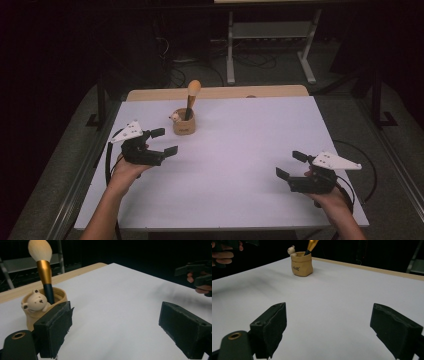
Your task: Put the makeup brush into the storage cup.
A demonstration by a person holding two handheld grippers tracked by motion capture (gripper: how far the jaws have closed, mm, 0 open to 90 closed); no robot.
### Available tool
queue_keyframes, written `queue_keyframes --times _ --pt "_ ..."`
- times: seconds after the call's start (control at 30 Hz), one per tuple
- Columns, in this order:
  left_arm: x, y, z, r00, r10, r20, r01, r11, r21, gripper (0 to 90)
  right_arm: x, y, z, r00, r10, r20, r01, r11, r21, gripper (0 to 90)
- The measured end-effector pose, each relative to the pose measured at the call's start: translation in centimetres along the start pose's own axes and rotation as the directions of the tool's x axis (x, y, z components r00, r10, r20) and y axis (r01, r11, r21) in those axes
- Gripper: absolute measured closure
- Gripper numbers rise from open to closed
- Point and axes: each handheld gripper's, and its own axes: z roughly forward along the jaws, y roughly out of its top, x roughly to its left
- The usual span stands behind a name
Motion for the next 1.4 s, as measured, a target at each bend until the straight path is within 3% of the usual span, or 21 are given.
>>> queue_keyframes --times 0.4,0.6,1.4 --pt "-1.3 -1.5 -1.5 0.9996 0.012 -0.025 -0.012 0.9998 0.015 11.3 0.1 0.0 0.0 1.0 0.001 -0.002 -0.001 1.0 0.001 13.0" --pt "-1.9 -2.1 -2.2 0.9996 0.0 -0.029 0.0 0.9999 0.011 11.2 0.1 0.0 0.1 1.0 0.004 -0.005 -0.004 1.0 0.003 13.0" --pt "-2.8 -4.4 -4.2 0.9979 -0.019 -0.062 0.02 0.9997 0.015 11.5 0.1 -0.1 0.1 1.0 0.004 -0.002 -0.004 1.0 0.009 13.0"
